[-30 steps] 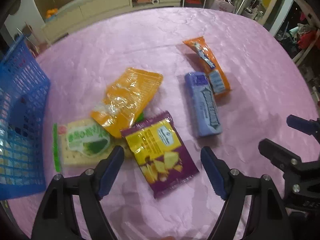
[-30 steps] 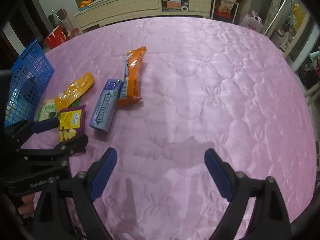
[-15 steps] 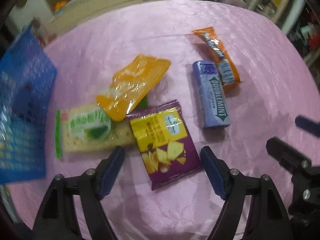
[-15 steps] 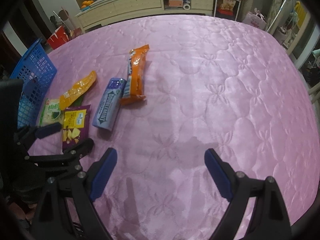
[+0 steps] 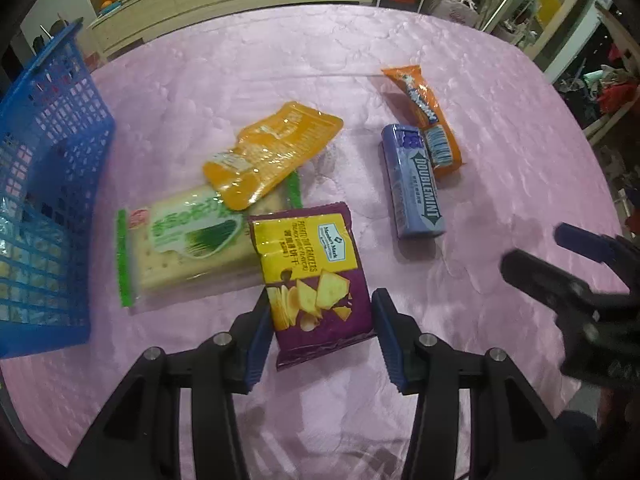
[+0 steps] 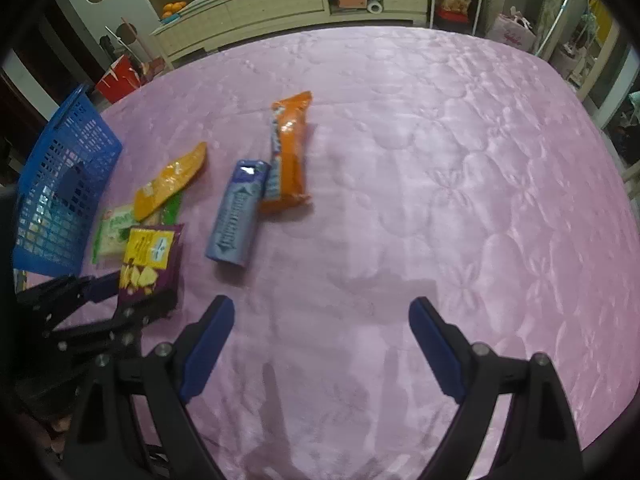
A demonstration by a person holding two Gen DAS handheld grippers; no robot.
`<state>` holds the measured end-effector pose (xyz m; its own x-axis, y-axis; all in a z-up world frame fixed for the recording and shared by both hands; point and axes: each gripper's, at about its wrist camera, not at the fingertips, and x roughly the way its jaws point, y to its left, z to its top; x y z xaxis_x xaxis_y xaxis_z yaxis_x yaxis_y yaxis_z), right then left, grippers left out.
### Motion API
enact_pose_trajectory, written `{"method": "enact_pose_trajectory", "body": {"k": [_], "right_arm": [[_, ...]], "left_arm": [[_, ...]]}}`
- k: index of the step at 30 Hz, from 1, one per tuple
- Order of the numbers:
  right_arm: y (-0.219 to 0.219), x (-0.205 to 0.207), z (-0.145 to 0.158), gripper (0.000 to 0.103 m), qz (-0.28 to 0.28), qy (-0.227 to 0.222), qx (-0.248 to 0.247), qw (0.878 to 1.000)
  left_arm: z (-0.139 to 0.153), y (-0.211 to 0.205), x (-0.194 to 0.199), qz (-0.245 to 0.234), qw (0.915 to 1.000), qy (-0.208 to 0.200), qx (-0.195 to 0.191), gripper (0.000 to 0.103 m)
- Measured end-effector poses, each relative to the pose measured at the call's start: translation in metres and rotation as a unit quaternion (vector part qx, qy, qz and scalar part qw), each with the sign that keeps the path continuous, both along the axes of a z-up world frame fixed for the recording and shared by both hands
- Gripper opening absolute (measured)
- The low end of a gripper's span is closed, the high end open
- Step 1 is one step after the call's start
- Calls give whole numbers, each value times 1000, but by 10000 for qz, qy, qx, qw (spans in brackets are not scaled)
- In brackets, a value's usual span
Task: Organize snacks
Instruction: 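Lower the left gripper onto the purple chip bag and close on it, then grasp the blue Doublemint box with the right gripper while left holds chip bag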
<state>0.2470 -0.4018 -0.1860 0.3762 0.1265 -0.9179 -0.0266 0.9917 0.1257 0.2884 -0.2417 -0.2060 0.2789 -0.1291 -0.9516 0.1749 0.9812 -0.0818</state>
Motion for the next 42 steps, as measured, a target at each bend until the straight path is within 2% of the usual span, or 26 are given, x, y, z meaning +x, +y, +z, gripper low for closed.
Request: {"method": "enact_pose_trajectory", "body": {"k": [5, 11, 14, 18, 21, 25, 26, 27, 29, 35, 42], "right_arm": [[14, 14, -2, 92, -26, 48, 114, 9999], [26, 33, -6, 91, -141, 59, 306, 9994], [37, 44, -12, 84, -135, 141, 261, 9995], [52, 54, -21, 80, -72, 252, 119, 9996], [60, 62, -29, 71, -45, 367, 61, 9993], [69, 67, -31, 55, 26, 276, -260, 9993], [72, 68, -30, 50, 75, 253, -316, 9992], [74, 68, -30, 36, 135, 223, -305, 9992], [76, 68, -29, 36, 156, 191, -366, 9990], [84, 45, -5, 35, 338, -67, -349, 9988], [100, -3, 40, 35, 655, -426, -359, 9963]], "left_arm": [[15, 15, -3, -35, 9996, -280, -31, 45], [21, 40, 9, 6, 9992, -406, -69, 45], [20, 47, 25, -31, 9990, -451, -72, 45], [21, 54, 32, -60, 9987, -505, 1, 45], [16, 54, 36, -92, 9988, -478, -4, 45], [8, 54, 42, -149, 9989, -429, -77, 45], [6, 54, 42, -148, 9989, -425, -102, 45], [6, 56, 43, -142, 9990, -416, -118, 45], [5, 60, 41, -112, 9990, -406, -121, 45], [17, 68, 26, -150, 9986, -469, -187, 45], [58, 78, -8, -144, 9963, -770, -355, 45]]}}
